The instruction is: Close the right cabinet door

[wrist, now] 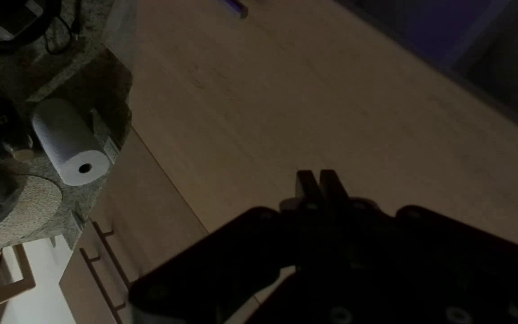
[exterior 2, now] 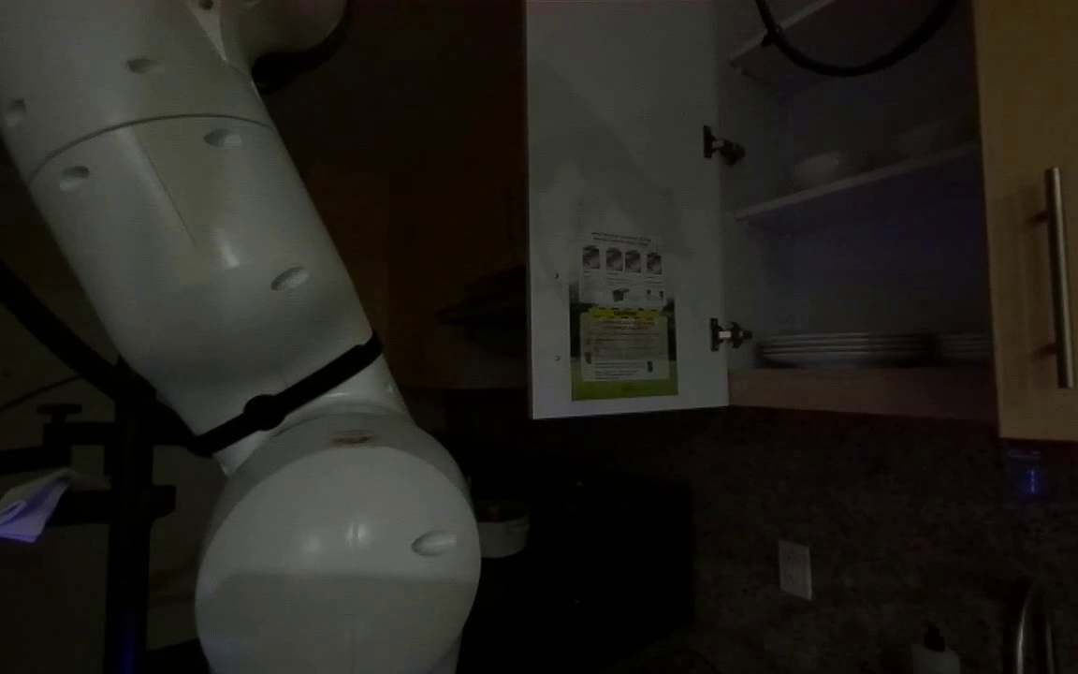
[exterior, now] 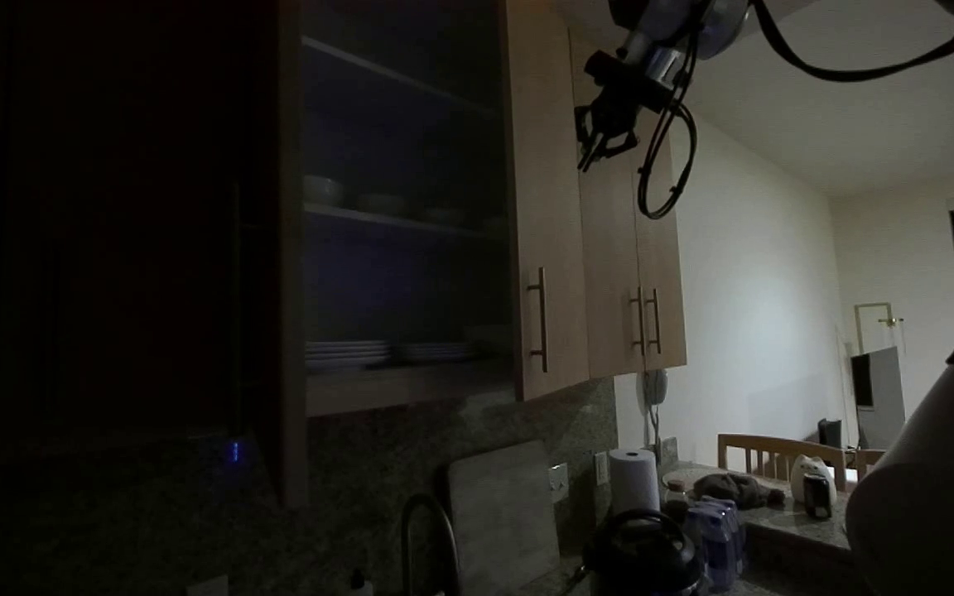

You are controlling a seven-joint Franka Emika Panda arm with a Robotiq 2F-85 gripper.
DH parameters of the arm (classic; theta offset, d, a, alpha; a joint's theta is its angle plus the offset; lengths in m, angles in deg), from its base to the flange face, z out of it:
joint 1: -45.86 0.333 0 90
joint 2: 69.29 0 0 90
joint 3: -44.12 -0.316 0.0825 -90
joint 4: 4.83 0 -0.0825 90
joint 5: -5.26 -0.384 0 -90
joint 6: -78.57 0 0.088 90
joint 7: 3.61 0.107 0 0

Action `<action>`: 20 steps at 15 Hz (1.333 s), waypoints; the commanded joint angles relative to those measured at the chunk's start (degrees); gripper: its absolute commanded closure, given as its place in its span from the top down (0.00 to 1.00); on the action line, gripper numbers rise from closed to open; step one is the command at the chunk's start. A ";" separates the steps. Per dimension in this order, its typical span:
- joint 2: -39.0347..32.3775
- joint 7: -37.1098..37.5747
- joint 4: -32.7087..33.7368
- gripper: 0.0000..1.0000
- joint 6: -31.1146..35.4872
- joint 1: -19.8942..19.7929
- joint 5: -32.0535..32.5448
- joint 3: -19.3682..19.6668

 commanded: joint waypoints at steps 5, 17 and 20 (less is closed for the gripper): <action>-6.70 -0.58 4.74 0.08 -3.77 0.12 -0.05 0.49; -13.03 -2.12 10.97 0.08 -14.88 0.46 9.93 -2.05; -12.92 -3.85 10.16 0.08 -19.40 0.75 13.29 -2.72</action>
